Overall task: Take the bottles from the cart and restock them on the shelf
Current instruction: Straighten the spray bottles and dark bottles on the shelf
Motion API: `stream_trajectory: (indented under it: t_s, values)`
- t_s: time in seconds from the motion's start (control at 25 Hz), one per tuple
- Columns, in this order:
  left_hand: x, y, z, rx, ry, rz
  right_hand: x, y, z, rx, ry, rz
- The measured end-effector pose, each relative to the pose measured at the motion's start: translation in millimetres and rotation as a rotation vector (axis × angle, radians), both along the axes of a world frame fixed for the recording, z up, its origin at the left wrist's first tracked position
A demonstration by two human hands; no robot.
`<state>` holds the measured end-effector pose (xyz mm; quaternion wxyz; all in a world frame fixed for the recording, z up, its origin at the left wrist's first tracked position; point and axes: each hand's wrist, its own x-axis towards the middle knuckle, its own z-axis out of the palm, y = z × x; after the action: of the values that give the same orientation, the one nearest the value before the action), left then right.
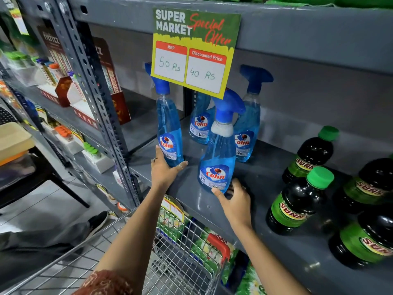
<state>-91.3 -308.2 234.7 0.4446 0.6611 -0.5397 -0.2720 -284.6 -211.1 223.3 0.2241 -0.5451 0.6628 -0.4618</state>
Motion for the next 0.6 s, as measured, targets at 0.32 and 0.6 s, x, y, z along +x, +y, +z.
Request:
stream_trajectory:
  t_s: [0.32,0.6]
  values:
    - [-23.3,71.2,10.9,-0.039,0.305,0.018,-4.2,44.5,8.5,-0.153,-0.211,-0.18]
    - [-87.5,137.8,30.7,-0.242,0.102,-0.211,-47.1,123.6,23.9,-0.348,-0.064,-0.271]
